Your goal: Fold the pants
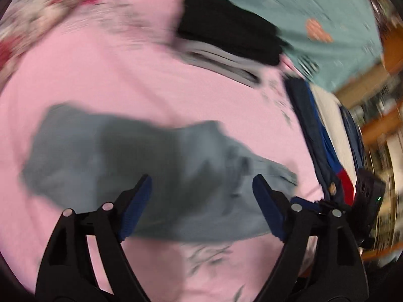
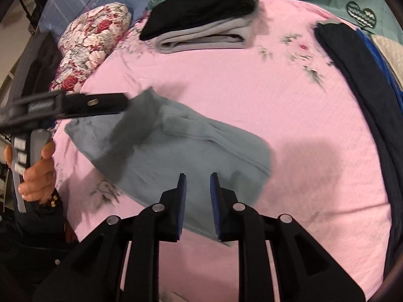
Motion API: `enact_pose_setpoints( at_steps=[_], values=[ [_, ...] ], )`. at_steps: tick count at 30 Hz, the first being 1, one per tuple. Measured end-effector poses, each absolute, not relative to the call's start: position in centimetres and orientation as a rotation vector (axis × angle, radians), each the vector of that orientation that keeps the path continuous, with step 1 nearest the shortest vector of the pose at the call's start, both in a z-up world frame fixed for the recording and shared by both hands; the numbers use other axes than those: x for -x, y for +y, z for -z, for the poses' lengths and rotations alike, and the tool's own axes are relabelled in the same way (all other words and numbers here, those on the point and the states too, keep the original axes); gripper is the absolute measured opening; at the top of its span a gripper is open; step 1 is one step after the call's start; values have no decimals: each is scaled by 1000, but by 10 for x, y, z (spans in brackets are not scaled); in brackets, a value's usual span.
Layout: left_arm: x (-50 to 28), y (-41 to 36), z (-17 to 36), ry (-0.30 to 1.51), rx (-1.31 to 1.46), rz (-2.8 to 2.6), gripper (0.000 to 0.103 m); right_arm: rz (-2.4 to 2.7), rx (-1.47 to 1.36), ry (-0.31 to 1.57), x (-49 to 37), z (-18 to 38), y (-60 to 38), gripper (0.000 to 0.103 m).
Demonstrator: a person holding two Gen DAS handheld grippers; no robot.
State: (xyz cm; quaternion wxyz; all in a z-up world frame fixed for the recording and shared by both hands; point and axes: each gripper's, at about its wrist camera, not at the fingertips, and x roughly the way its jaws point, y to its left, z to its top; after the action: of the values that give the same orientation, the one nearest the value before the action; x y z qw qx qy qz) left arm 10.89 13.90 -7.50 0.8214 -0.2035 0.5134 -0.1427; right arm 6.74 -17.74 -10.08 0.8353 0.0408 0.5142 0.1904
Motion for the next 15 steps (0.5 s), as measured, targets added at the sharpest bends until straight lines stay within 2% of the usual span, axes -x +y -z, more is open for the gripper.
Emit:
enact_pose_setpoints(
  at_steps=[3,6,11,15],
  values=[
    [-85,211,89,1126,604,152,87,-450,-93,1136,-78,112,-154,20],
    [-75,250,116,1186,778,138,87,-490,-102,1163,-78,117,-135,20],
    [-87,248,141,1232,851,172,87,-495,-122,1170,-66,118,-132,20],
    [-99,239,146,1200,837,161,87,-469,-160,1149,-60,113,-147,20]
  ],
)
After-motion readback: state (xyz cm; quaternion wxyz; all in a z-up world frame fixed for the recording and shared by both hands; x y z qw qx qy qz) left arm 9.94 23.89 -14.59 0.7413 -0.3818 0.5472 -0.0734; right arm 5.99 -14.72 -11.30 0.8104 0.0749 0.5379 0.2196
